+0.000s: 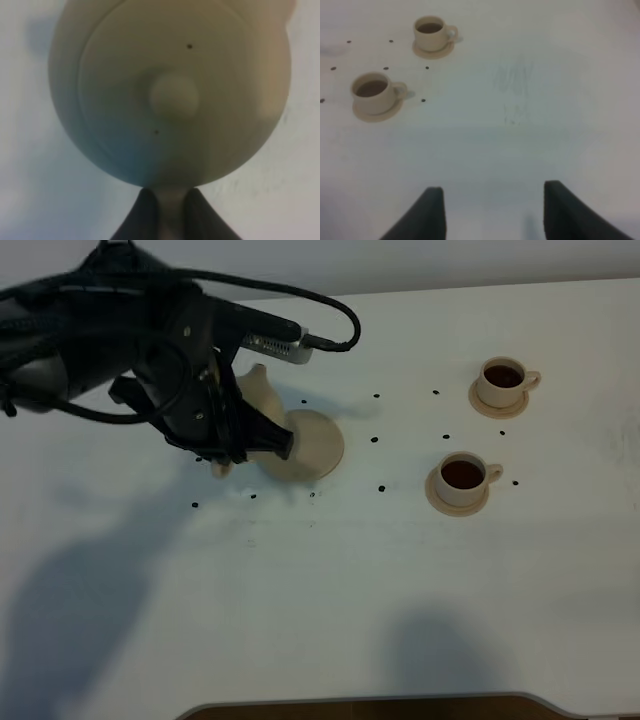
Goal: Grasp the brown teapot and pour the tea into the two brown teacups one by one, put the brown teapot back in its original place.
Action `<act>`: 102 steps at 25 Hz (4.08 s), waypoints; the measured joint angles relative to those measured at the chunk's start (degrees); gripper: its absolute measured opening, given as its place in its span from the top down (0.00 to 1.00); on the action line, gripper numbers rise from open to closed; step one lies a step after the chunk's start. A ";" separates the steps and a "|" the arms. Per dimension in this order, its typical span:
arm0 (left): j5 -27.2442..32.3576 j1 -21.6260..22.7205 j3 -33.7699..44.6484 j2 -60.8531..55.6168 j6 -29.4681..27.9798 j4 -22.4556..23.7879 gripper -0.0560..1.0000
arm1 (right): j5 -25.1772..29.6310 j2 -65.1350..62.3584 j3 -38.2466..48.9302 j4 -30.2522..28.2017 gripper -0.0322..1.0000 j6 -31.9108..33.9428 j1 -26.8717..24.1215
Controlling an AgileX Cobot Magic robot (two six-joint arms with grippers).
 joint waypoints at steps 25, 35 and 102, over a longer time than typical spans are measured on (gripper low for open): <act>-17.68 1.18 1.91 11.37 -1.03 -6.59 0.83 | 0.00 0.00 0.00 0.00 0.55 0.00 0.00; -18.51 1.18 1.91 11.37 -0.70 -6.53 0.83 | 0.00 0.00 0.00 0.00 0.55 0.00 0.00; 7.90 1.58 47.15 -65.50 9.59 -4.42 0.59 | 0.00 0.00 0.00 0.00 0.55 0.00 0.00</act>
